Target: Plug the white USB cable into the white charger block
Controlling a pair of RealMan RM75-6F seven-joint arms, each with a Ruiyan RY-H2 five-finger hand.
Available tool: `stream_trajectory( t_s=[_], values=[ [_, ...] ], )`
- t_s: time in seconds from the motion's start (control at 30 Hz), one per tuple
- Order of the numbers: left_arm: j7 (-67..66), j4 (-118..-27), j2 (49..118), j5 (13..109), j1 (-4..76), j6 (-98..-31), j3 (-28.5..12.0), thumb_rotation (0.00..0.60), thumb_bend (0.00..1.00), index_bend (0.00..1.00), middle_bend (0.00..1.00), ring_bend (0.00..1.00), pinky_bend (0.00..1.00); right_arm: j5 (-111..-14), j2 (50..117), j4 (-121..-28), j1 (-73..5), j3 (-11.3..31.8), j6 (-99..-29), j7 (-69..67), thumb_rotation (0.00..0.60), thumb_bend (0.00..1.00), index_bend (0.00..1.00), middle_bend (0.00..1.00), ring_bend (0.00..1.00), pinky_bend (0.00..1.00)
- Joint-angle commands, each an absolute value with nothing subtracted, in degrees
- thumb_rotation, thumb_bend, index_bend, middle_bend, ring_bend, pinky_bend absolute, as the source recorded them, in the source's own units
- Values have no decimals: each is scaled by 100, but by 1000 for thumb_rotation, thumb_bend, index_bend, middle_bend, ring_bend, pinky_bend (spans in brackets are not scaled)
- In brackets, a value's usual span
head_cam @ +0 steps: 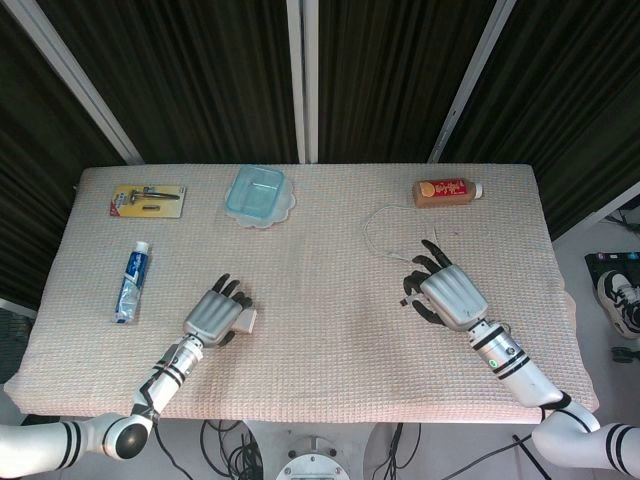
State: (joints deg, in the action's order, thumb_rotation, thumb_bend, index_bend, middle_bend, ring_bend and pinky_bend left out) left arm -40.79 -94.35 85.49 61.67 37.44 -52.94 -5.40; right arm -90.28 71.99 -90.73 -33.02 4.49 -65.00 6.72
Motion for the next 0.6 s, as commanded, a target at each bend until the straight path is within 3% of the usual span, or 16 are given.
stream_trajectory(
  t_s=[0.03, 0.33, 0.6],
  values=[
    [-4058, -9416, 8540, 6140, 3777, -5302, -518, 600, 283, 290, 259, 62, 0, -9032, 7205, -9071, -3298, 443, -6507, 666, 600, 366, 603, 515, 218, 0],
    [-3839, -9336, 8638, 6110, 3860, -5397, -478, 600, 283, 361, 336, 94, 6, -9038, 7236, -9076, -3270, 430, -6557, 671, 600, 365, 605, 515, 219, 0],
    [-3780, -9511, 8744, 5918, 3828, -5852, -643, 600, 309, 462, 435, 184, 35, -8987, 7273, -9116, -3300, 479, -6532, 686, 600, 365, 605, 515, 218, 0]
  ],
)
